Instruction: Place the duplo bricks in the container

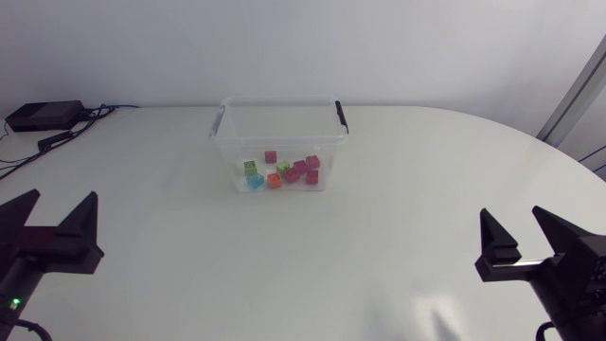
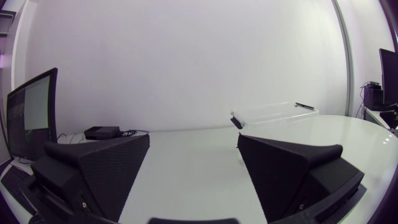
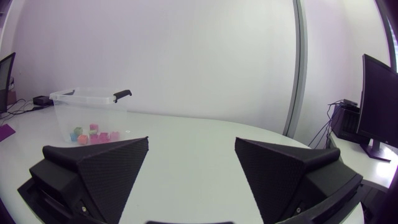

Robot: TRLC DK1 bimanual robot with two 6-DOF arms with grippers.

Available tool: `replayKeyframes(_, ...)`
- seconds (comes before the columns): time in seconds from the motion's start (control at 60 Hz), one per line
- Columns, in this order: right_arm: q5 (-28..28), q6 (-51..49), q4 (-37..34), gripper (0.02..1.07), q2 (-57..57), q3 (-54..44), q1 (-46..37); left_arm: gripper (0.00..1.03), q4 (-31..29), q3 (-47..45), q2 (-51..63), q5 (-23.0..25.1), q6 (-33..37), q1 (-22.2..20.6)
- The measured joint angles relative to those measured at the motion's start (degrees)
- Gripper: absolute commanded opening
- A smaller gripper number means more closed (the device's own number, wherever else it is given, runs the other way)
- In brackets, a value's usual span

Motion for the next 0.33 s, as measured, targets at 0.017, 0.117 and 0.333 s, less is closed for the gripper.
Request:
replayKeyframes(0.017,0.0,0.1,0.0,1.03,0.0,0.0,0.0,0.99,0.5,-0.5,0.0,0.2,-0.3,0.0)
replayKeyframes(0.117,0.3,0.8,0.0,1.03,0.0,0.0,0.4,0.99,2.4,-3.3,0.0,1.2,-1.7,0.0)
replayKeyframes(0.333,0.4,2.0,0.0,1.03,0.0,0.0,0.7,0.99,5.5,-8.1,0.1,3.0,-4.3,0.0)
